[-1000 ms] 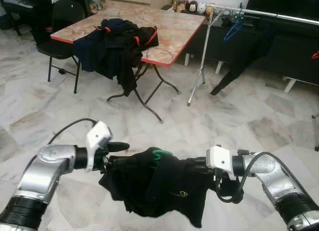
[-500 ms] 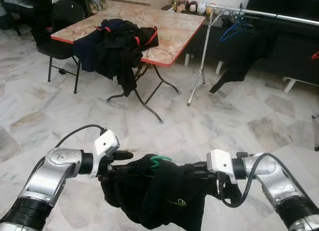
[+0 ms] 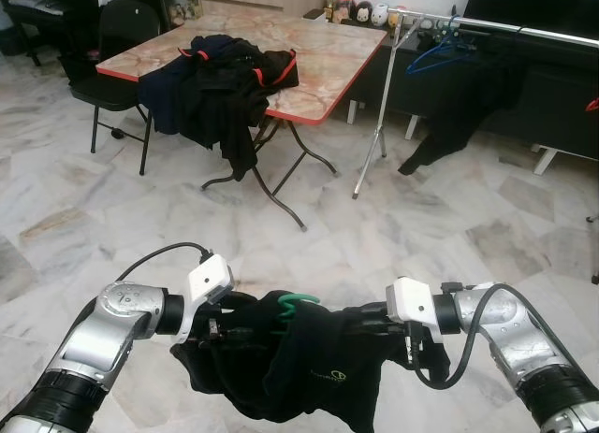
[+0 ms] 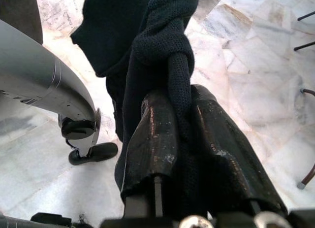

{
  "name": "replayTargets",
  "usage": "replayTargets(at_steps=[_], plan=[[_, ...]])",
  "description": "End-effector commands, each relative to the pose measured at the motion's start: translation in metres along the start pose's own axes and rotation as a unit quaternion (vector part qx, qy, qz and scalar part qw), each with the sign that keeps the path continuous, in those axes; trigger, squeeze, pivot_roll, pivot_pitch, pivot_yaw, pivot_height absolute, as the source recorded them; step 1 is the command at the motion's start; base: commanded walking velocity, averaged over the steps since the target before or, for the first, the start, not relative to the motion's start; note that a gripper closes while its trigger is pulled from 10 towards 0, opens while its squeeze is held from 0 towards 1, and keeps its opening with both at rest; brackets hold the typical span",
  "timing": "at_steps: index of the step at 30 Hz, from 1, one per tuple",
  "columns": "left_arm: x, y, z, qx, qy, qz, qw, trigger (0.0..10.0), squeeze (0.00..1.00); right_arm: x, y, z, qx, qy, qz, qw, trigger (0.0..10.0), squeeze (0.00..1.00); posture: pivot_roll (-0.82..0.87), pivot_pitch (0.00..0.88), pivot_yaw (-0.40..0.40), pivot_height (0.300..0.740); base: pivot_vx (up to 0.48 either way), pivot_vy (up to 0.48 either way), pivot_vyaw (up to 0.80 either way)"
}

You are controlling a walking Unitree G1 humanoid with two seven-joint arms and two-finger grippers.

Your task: Hang hanger

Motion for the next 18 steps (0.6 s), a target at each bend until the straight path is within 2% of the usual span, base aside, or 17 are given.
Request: replayTargets(at_steps=[1,8,9,10,11,12,13,18], plan=[[0.002,0.005,-0.002,0.015,-0.005,-0.003,1.000,10.0,0.00,-0.002,0.011,0.003,-0.013,-0.005,0.019,1.000,10.0,0.00,-0.11,0.000,-0.019,0.740,0.000,0.000,0.00],[0.013,0.011,-0.001,0.015,-0.011,0.011,1.000,10.0,0.00,0.002,0.013,0.000,-0.014,0.006,0.022,1.000,10.0,0.00,-0.11,0.000,-0.018,0.740,0.000,0.000,0.00],[0.013,0.011,-0.001,0.015,-0.011,0.012,1.000,8.9,0.00,0.002,0.013,-0.001,-0.014,0.007,0.022,1.000,10.0,0.00,-0.11,0.000,-0.018,0.740,0.000,0.000,0.00],[0.014,0.012,-0.001,0.014,-0.012,0.014,1.000,5.4,0.00,0.003,0.013,-0.001,-0.014,0.008,0.022,1.000,10.0,0.00,-0.11,0.000,-0.018,0.740,0.000,0.000,0.00],[0.015,0.015,-0.001,0.014,-0.014,0.021,1.000,4.1,0.00,0.003,0.014,-0.001,-0.014,0.008,0.023,1.000,10.0,0.00,-0.11,0.000,-0.018,0.740,0.000,0.000,0.00],[0.015,0.015,-0.001,0.014,-0.014,0.021,1.000,4.1,0.00,0.003,0.014,-0.001,-0.014,0.008,0.023,1.000,10.0,0.00,-0.11,0.000,-0.018,0.740,0.000,0.000,0.00],[0.016,0.015,-0.001,0.014,-0.014,0.021,1.000,0.0,0.00,0.003,0.014,-0.001,-0.014,0.008,0.023,1.000,10.0,0.00,-0.11,0.000,-0.018,0.740,0.000,0.000,0.00],[0.016,0.015,-0.001,0.014,-0.018,0.019,1.000,0.0,0.00,0.003,0.013,0.000,-0.014,0.004,0.022,1.000,10.0,0.00,-0.11,0.000,-0.016,0.740,0.000,0.000,0.00]])
Point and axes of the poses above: a point about 5 cm out from each wrist's last joint towards the gripper, its own x axis pointing out of the wrist towards the gripper, its own y axis along the axis of the wrist's last joint, z = x × y, the point moved 4 cm from there along x, pointing out of the wrist towards the gripper, and after that the axes turned 8 degrees about x, right-handed, at the moved point
